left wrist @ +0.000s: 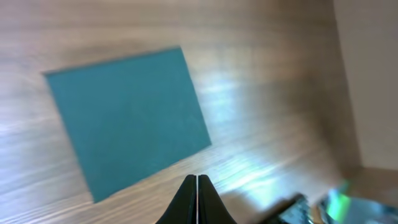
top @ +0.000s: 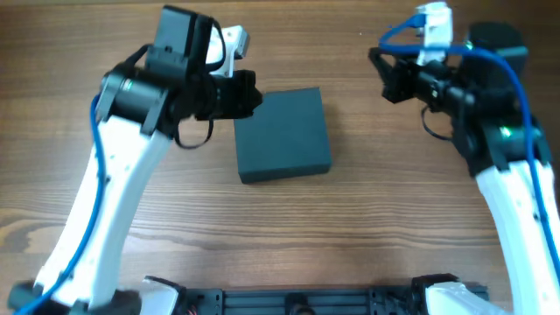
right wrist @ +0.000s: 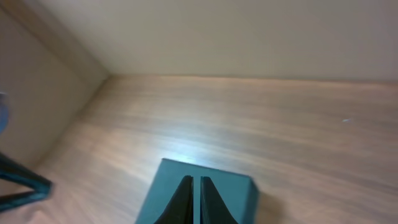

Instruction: Pack container

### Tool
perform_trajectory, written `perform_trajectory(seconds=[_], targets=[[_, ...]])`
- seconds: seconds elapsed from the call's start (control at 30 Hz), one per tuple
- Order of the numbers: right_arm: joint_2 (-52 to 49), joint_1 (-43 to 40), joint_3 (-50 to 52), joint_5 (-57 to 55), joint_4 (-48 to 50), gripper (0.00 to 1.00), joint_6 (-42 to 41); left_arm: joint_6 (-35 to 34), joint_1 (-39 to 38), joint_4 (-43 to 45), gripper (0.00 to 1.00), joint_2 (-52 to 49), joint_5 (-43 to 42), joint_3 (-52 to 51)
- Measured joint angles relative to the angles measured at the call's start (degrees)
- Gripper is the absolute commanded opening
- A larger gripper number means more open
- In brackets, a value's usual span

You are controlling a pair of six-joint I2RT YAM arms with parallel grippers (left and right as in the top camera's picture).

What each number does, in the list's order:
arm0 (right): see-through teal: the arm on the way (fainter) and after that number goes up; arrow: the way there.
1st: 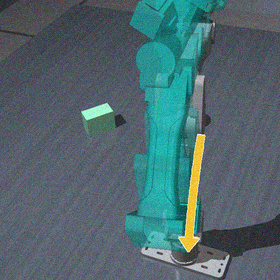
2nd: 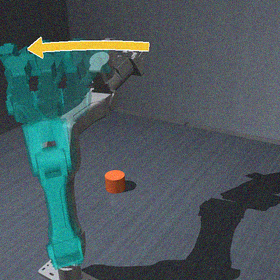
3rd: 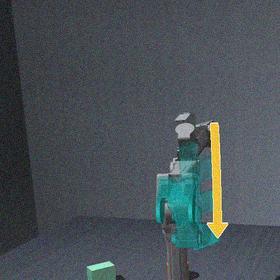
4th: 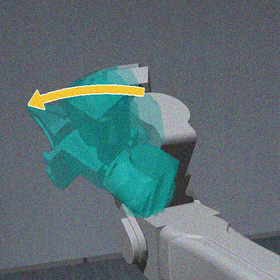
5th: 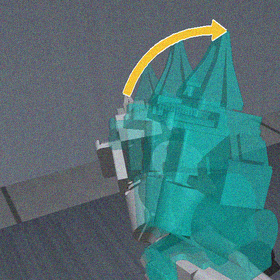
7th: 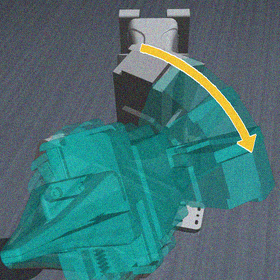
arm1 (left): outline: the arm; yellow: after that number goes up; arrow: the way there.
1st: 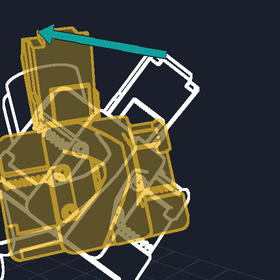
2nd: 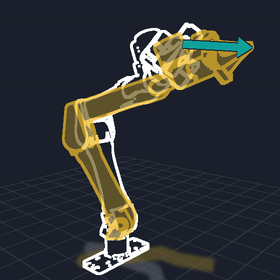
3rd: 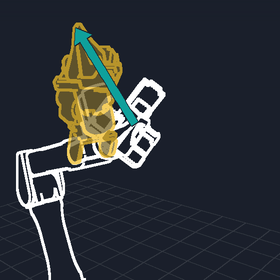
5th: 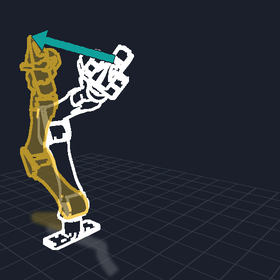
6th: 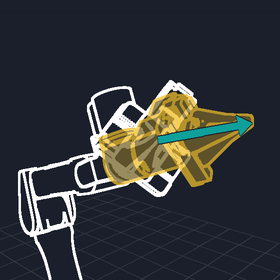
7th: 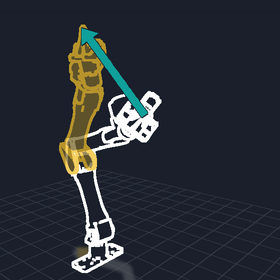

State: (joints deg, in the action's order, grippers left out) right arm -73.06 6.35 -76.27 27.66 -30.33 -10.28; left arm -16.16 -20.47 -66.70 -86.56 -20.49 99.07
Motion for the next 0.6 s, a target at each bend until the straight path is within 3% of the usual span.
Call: perform_trajectory(seconds=[0.1,0.13,0.2,0.27,0.4,0.43,0.5,0.6], targets=[[0.98,0.0,-0.04,-2.16,-4.0,0.04,1.05,-0.52,-0.68,-0.24,0.15,2.12,4.46,0.0],[0.76,0.0,-0.04,-3.08,-6.21,0.04,1.4,-0.74,-0.76,-0.7,0.26,2.47,6.34,0.0],[0.33,0.0,-0.04,-4.63,-8.26,0.05,1.57,-0.9,-0.81,-1.73,0.33,2.45,9.51,0.0],[-0.26,-0.02,-0.04,-8.33,-11.8,0.05,1.6,-2.43,-0.74,-3.45,0.47,2.34,15.43,0.0],[-0.76,-1.73,-0.02,-13.86,-15.8,0.06,1.64,-5.03,2.36,-4.5,0.57,2.34,23.63,0.0],[-0.79,-2.58,-0.02,-14.58,-16.48,0.07,1.66,-5.51,4.04,-5.11,0.67,2.34,24.83,0.0],[-0.79,-4.24,-0.02,-15.76,-17.25,0.15,1.84,-6.16,7.65,-6.58,0.99,2.34,26.27,0.0],[-0.79,-5.99,-0.02,-16.65,-17.77,0.34,2.56,-6.38,12.98,-8.76,1.0,2.34,27.58,0.0]])
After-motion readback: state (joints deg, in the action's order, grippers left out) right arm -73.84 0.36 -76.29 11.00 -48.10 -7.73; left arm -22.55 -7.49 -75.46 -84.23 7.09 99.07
